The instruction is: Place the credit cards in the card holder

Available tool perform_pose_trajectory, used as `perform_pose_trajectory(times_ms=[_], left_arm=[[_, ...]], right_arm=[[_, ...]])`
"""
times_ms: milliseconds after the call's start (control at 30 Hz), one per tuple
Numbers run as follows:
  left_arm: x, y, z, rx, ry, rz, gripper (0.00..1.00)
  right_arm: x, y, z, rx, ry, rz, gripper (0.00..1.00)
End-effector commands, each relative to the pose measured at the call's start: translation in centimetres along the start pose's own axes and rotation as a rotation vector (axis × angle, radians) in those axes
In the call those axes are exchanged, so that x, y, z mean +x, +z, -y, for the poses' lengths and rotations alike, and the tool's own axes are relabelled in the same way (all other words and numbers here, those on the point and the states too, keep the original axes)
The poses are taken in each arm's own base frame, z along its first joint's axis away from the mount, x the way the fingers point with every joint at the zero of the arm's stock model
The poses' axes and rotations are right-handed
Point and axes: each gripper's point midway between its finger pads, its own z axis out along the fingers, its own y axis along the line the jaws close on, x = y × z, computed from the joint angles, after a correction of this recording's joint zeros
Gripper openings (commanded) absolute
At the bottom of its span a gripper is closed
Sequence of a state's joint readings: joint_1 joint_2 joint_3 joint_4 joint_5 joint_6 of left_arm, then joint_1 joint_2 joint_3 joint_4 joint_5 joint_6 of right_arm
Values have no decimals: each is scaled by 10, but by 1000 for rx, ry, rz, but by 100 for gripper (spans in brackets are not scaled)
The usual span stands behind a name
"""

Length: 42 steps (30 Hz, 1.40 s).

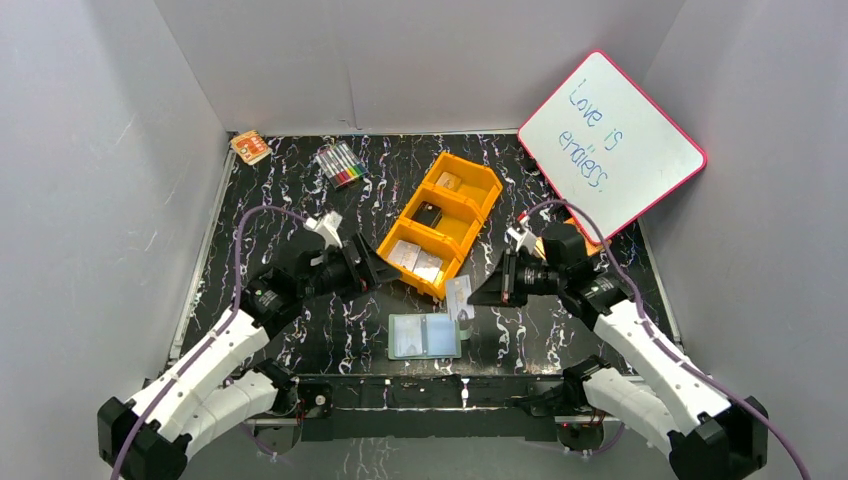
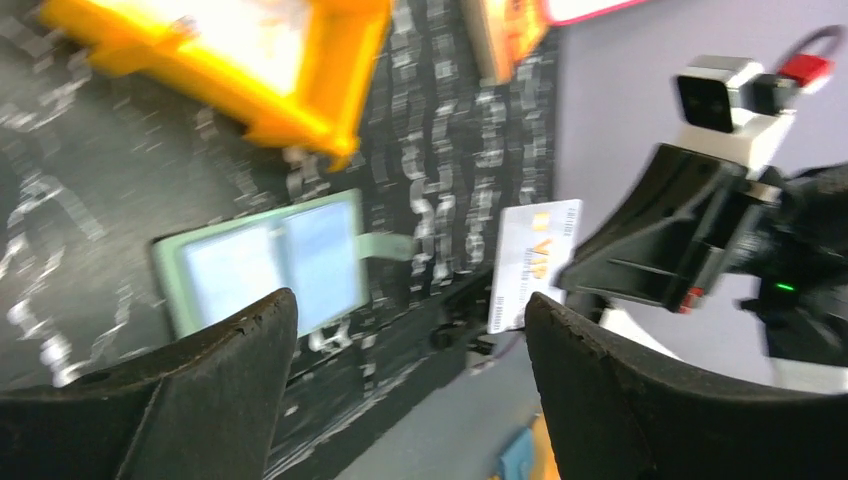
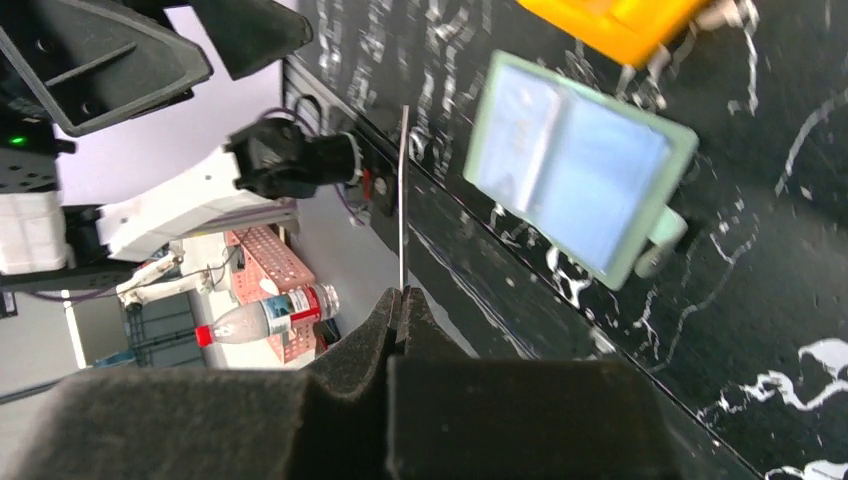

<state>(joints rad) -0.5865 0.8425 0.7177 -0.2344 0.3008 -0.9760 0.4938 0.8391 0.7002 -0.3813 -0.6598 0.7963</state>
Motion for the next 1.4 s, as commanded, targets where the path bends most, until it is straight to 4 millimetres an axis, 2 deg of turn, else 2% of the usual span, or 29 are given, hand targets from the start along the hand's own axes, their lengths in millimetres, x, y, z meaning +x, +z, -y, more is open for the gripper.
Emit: perform_pose_trajectory(times_ms=[0,133,400,533,633,900,1367], left_arm=[[29,6,-72,-236,-33,-58,79],[36,11,-90,-295,-47,-77,73],[53,25,-119,-402,-71,-163,41],[61,30,-127,-418,-83,-198,32],[66,32,-131,-424,-88,-217,29],[77,34,-146,-463,-122,-252,23],[91,34,-159,-481,-153,-283,20]], right_arm=[[15,18,23,21,20,-55,0],[23,40,33,48,16,-98,0],[41,79,49,96,-17,-154,0],[50,91,59,131,-18,-167,0],[60,97,71,163,-2,-192,0],[64,105,84,184,18,-207,0],[72,107,89,182,42,-225,0]])
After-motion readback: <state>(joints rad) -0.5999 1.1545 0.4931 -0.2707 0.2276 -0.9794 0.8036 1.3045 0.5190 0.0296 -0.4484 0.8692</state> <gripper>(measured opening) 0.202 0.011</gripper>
